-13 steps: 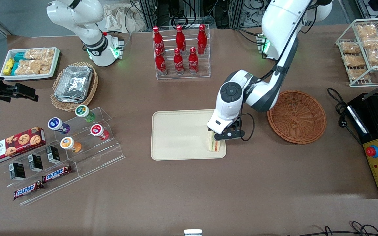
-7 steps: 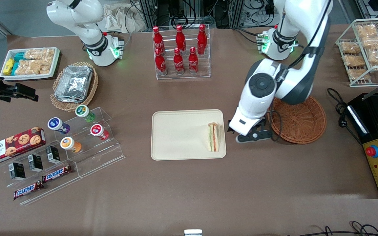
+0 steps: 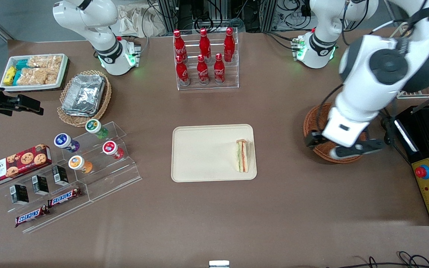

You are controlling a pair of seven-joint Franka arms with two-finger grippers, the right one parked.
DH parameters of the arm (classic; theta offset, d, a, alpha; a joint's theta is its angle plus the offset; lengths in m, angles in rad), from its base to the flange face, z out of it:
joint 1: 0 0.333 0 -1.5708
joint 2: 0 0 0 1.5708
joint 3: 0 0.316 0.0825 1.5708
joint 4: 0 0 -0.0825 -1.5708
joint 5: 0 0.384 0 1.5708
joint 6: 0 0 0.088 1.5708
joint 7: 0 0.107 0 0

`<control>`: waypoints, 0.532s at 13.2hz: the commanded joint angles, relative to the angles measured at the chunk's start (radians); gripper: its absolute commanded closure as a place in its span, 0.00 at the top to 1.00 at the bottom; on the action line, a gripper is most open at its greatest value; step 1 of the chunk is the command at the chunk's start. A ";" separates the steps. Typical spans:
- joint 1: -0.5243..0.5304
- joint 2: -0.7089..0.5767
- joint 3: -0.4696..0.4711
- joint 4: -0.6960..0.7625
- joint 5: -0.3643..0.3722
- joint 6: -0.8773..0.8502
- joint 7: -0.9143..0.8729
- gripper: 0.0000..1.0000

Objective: Place sandwich from basket to tray

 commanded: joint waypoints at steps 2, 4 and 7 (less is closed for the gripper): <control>0.105 -0.083 -0.003 0.038 -0.002 -0.107 0.133 0.99; 0.108 -0.100 0.038 0.077 -0.004 -0.188 0.178 0.99; 0.203 -0.101 0.035 0.122 -0.023 -0.231 0.372 0.98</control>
